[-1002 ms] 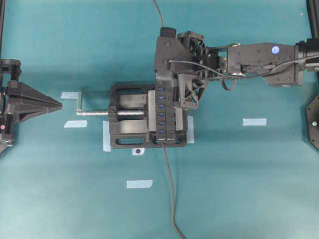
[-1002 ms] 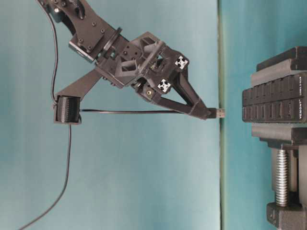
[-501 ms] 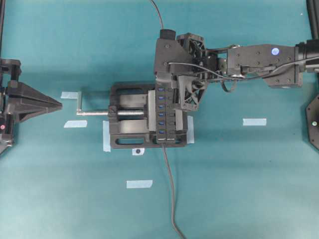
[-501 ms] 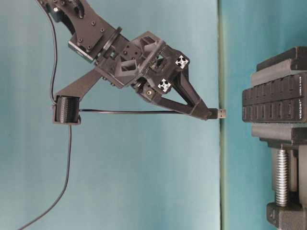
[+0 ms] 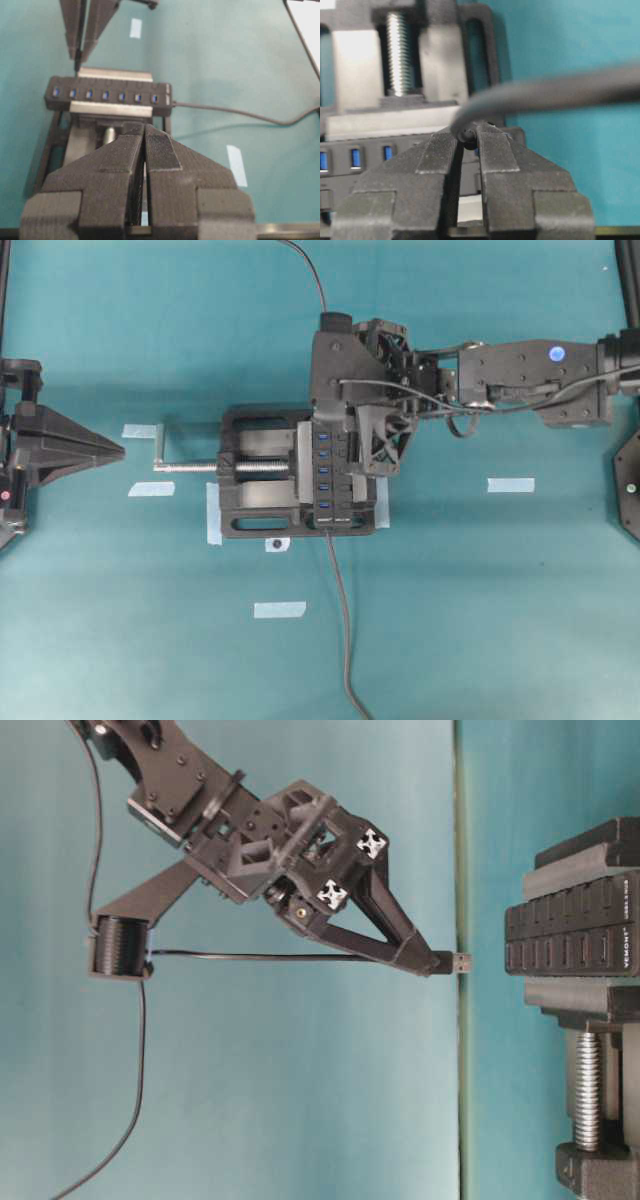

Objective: Insert the USB into the center port of the fixed hub
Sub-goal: 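Pull the USB plug out of the end port with the right gripper, then carry the plug left and align it above the hub's center port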

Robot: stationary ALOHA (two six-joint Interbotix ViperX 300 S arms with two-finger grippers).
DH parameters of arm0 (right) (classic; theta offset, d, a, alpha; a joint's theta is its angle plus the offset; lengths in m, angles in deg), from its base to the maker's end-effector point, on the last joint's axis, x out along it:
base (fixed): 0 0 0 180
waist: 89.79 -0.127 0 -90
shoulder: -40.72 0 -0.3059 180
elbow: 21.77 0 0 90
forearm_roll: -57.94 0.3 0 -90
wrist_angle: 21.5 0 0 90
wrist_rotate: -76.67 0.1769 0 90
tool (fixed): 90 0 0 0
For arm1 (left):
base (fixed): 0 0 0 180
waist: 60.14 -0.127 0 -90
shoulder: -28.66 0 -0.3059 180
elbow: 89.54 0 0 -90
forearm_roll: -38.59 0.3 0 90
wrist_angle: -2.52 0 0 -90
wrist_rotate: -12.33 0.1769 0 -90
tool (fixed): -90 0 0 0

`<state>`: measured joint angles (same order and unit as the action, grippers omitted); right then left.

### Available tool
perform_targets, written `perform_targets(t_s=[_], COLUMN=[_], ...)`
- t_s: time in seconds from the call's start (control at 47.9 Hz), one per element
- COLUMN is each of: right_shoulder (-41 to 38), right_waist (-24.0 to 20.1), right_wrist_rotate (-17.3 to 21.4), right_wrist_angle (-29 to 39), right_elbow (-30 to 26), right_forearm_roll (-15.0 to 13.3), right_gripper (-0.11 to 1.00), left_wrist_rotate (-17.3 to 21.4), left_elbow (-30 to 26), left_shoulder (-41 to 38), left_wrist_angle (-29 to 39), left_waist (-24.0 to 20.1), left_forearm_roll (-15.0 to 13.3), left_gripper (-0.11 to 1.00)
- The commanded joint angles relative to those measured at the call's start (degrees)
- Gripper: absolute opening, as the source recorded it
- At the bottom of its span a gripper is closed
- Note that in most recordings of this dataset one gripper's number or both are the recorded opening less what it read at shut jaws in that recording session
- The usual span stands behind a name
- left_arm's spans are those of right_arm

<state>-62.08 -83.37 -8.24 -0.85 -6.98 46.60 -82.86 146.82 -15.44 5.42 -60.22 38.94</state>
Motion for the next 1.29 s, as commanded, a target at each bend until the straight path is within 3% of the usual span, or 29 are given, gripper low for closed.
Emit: perform_targets(t_s=[0.0,1.274], right_shoulder=[1.85,0.00], right_waist=[-0.88,-2.81], right_wrist_rotate=[0.79,1.14], right_wrist_angle=[-0.18,1.32], right_elbow=[-1.41,-0.97], right_forearm_roll=[0.18,1.05], right_gripper=[0.08,0.08], left_wrist_rotate=[-0.09,-0.44], left_elbow=[-0.79,-0.70], left_shoulder=[-0.26,-0.26], left_wrist_angle=[-0.26,-0.26], left_waist=[0.09,0.09], left_forearm_roll=[0.18,0.18], left_gripper=[0.00,0.00])
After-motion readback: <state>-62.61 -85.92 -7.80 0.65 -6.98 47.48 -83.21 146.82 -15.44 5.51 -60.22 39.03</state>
